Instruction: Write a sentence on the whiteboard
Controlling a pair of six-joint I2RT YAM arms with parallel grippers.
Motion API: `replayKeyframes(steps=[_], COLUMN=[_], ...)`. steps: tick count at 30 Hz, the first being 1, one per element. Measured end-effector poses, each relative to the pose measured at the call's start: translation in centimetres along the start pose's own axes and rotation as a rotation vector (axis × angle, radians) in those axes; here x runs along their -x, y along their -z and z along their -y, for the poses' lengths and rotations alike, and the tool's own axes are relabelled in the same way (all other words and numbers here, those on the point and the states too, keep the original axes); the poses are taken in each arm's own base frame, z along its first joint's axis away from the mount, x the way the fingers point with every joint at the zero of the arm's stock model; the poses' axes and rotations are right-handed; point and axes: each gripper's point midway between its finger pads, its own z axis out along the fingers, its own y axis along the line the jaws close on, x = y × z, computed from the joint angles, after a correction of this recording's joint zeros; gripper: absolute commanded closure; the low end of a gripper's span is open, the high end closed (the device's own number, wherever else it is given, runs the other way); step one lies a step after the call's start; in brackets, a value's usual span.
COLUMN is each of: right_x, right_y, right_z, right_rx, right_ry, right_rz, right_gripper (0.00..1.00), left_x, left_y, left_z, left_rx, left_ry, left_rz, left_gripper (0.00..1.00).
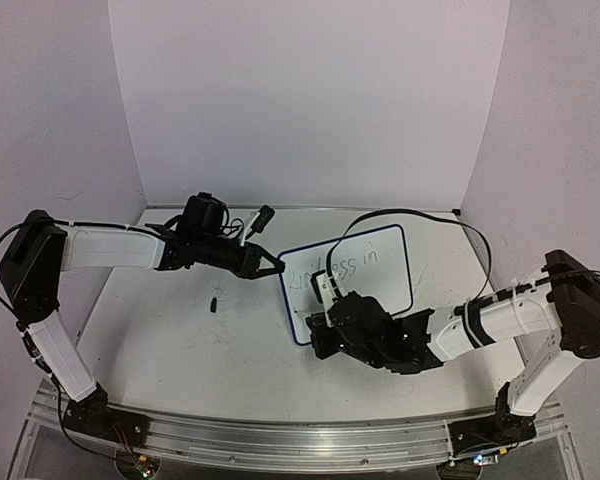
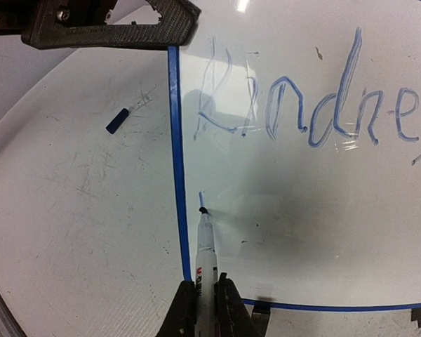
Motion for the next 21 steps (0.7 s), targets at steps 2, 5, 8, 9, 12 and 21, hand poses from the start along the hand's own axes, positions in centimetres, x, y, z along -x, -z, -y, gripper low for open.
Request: replayKeyframes(steps=[2, 5, 8, 9, 12, 21], right_x=[-0.22, -0.48, -0.46, -0.45, -0.47, 0.29], right_y=[0.04, 0.09, 0.09, 0.1, 0.13, 0.22], right_z=[0.12, 0.27, 0.29, 0.3, 0.4, 0.71], right_rx=[-0.002, -0.006, -0.008, -0.009, -0.017, -0.054], right_ry=[-0.005, -0.007, -0.008, -0.008, -0.005, 0.002], right_rz=[-0.004, -0.01, -0.009, -0.008, -0.007, 0.014], right_gripper=[1.0, 1.0, 1.0, 1.0, 1.0, 1.0], left_x=[0.0, 0.0, 0.0, 0.01, 0.01, 0.01], left_y=[0.0, 0.0, 0.0, 0.0, 0.0, 0.0], left_z=[0.0, -0.01, -0.01, 0.0, 0.0, -0.02], left_rx=[0.0, 0.0, 0.0, 0.0, 0.0, 0.001], left_ry=[0.0, 0.0, 0.0, 0.0, -0.001, -0.001], left_rz=[0.0, 0.0, 0.0, 0.0, 0.0, 0.001], left_gripper=[1.0, 1.0, 1.0, 1.0, 1.0, 1.0])
